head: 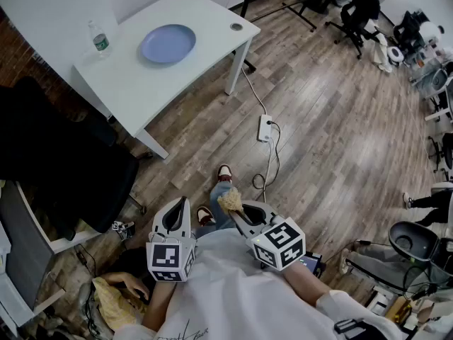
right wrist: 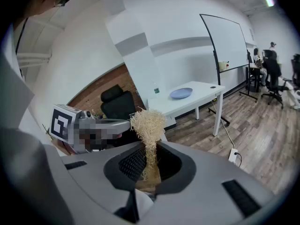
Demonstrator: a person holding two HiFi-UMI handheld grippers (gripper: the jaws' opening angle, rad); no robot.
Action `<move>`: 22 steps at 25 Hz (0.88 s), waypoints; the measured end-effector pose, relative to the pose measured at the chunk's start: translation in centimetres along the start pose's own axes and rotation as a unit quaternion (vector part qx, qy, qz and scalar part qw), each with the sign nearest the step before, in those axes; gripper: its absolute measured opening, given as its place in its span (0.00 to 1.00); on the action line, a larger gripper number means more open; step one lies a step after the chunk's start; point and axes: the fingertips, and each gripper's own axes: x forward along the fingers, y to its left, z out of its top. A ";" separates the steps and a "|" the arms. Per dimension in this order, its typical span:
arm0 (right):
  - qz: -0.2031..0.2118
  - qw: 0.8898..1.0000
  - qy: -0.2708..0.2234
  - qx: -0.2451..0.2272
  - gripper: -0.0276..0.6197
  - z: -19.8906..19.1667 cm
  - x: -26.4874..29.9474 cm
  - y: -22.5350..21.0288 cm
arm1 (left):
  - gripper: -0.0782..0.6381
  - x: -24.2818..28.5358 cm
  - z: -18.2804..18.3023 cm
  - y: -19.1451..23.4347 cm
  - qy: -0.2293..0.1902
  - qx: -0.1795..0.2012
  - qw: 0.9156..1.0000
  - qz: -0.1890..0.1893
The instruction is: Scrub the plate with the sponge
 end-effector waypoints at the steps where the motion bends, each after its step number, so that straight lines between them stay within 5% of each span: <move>1: 0.000 1.000 -0.005 -0.002 0.11 0.7 0.4 -0.7 | 0.11 0.7 0.5 0.3 -0.004 0.002 1.000 0.001; 8: 0.001 1.000 -0.020 -0.001 0.11 4.2 1.9 -4.6 | 0.11 4.8 3.9 1.5 -0.019 0.001 1.000 0.007; 14: 0.011 0.999 -0.026 0.020 0.11 8.3 5.5 -8.8 | 0.11 9.7 6.4 4.8 -0.032 -0.042 0.999 0.010; 22: 0.030 0.999 -0.025 -0.016 0.11 14.8 8.8 -15.4 | 0.11 16.3 11.0 7.7 -0.057 -0.086 0.994 0.024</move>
